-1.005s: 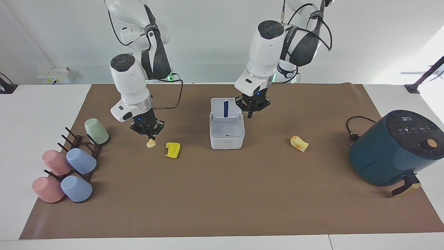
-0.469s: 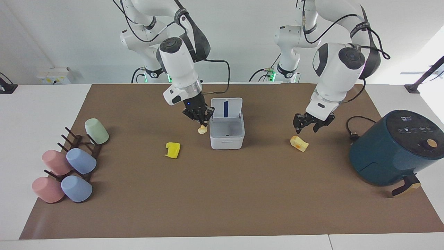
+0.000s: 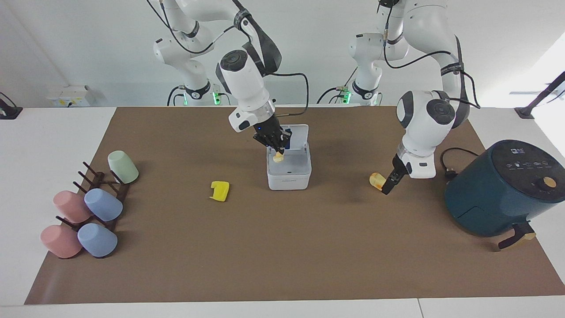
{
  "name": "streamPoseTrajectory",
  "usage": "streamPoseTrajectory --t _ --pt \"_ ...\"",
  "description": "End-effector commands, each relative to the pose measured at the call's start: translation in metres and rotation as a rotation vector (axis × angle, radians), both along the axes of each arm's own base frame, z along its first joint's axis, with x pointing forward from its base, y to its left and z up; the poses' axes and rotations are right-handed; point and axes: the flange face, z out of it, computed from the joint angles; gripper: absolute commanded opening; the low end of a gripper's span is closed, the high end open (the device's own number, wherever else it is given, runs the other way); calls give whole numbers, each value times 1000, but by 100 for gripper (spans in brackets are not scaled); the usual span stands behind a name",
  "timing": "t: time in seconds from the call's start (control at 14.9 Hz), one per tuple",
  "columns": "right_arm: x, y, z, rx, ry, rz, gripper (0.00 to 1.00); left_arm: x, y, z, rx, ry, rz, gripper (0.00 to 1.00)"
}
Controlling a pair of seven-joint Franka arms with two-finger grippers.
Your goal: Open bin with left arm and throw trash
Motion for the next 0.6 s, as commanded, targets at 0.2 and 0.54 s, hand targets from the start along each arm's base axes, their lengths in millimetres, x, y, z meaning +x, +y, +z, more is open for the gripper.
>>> streamPoseTrajectory --t 0.2,0.54 --pt "-2 4 5 -3 38 -22 100 -29 -10 -38 5 36 181 100" --pt "31 -63 -4 -125 -25 132 100 -38 -10 -48 11 46 182 59"
